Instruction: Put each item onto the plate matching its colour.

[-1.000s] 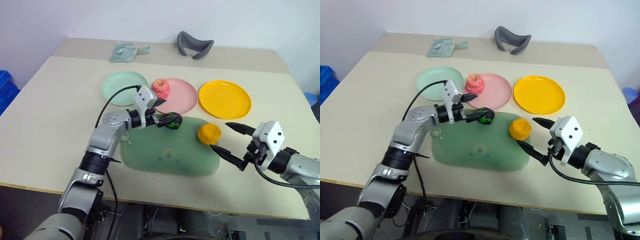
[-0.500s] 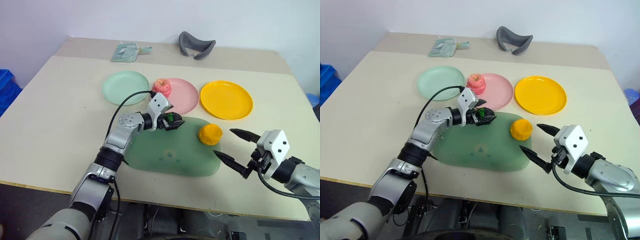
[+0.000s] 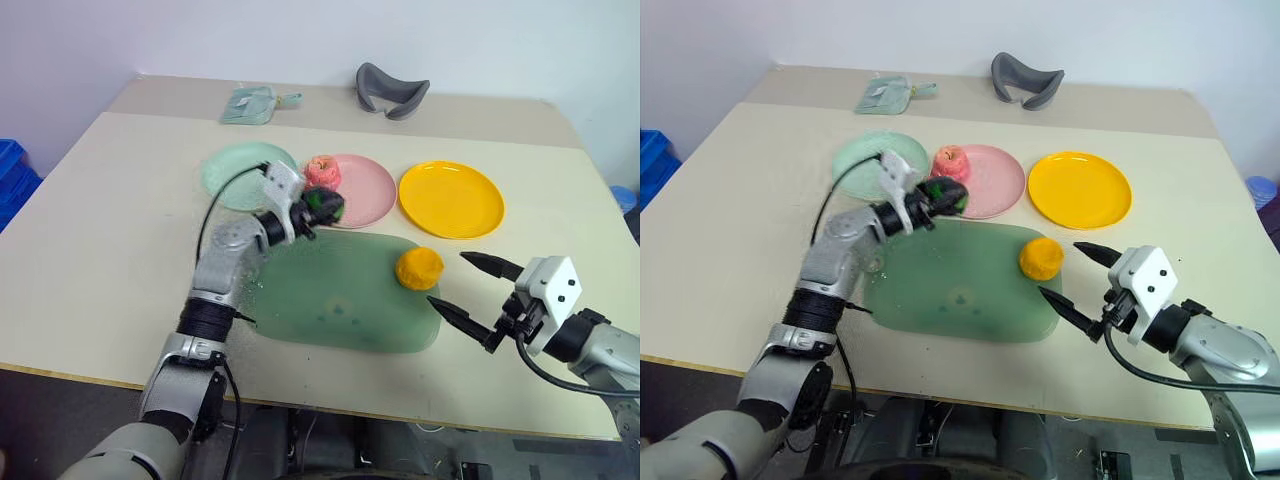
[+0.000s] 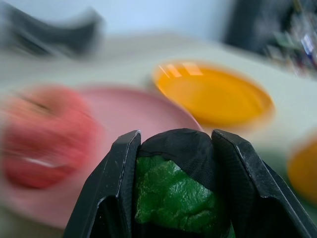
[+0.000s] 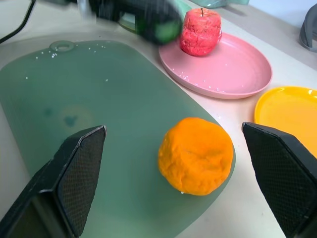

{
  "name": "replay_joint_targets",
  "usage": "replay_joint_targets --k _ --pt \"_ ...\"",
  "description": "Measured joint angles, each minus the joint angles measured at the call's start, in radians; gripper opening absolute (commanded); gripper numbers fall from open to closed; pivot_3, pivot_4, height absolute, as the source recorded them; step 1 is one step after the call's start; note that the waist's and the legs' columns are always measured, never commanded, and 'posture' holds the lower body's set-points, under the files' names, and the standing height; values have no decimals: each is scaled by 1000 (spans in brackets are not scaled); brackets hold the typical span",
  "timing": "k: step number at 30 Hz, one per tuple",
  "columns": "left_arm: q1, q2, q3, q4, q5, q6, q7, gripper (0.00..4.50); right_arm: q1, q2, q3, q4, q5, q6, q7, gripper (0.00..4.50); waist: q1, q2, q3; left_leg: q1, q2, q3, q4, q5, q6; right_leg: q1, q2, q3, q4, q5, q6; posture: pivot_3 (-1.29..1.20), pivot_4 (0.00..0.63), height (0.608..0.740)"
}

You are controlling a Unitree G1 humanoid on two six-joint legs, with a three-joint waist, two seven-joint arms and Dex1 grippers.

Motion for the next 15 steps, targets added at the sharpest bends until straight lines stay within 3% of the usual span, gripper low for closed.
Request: replay_joint_targets --k 6,15 --pt "1 35 176 3 -75 -1 138 2241 -58 -5 26 40 -1 -1 20 4500 1 0 0 0 0 0 0 0 0 0 0 0 0 0 0 0 150 740" --pt "-129 15 220 364 98 -240 503 2241 -171 -15 85 106 -9 0 50 4500 6 -1 0 -1 -2 -1 1 0 1 0 -1 -1 -1 0 1 0 150 740"
